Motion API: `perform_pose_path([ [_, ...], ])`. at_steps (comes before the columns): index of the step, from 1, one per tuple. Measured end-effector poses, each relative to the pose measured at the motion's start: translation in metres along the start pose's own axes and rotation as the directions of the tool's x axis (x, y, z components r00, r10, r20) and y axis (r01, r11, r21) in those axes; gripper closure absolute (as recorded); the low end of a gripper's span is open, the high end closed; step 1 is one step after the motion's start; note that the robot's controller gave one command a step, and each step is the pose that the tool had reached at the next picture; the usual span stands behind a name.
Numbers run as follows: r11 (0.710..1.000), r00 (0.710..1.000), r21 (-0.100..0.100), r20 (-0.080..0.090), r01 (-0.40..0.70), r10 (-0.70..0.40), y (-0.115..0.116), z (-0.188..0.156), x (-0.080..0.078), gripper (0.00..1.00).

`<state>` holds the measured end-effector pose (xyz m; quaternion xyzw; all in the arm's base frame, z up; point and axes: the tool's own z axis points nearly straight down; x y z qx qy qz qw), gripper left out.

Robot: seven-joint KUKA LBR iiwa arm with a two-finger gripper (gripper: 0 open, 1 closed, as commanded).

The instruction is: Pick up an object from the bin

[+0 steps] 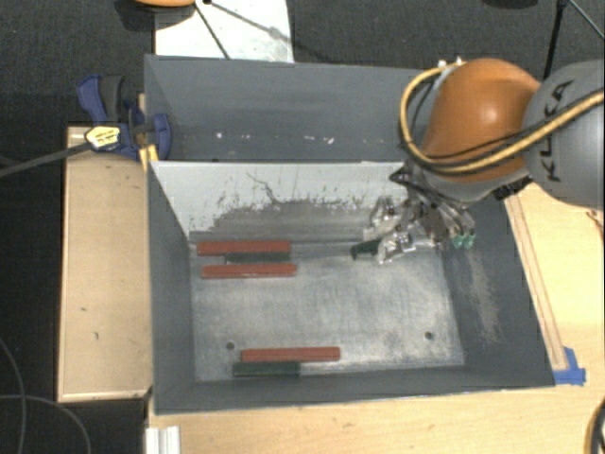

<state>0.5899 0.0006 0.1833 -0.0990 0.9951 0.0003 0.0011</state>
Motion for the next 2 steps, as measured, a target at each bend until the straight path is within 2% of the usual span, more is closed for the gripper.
perform_pose_path([
  [1,0.998,0.998,0.001,0.006,-0.059,0.059,-0.013,0.061,0.003,1.00],
  [2,0.988,0.988,0.000,-0.001,-0.156,0.156,0.018,-0.124,0.001,1.00],
])
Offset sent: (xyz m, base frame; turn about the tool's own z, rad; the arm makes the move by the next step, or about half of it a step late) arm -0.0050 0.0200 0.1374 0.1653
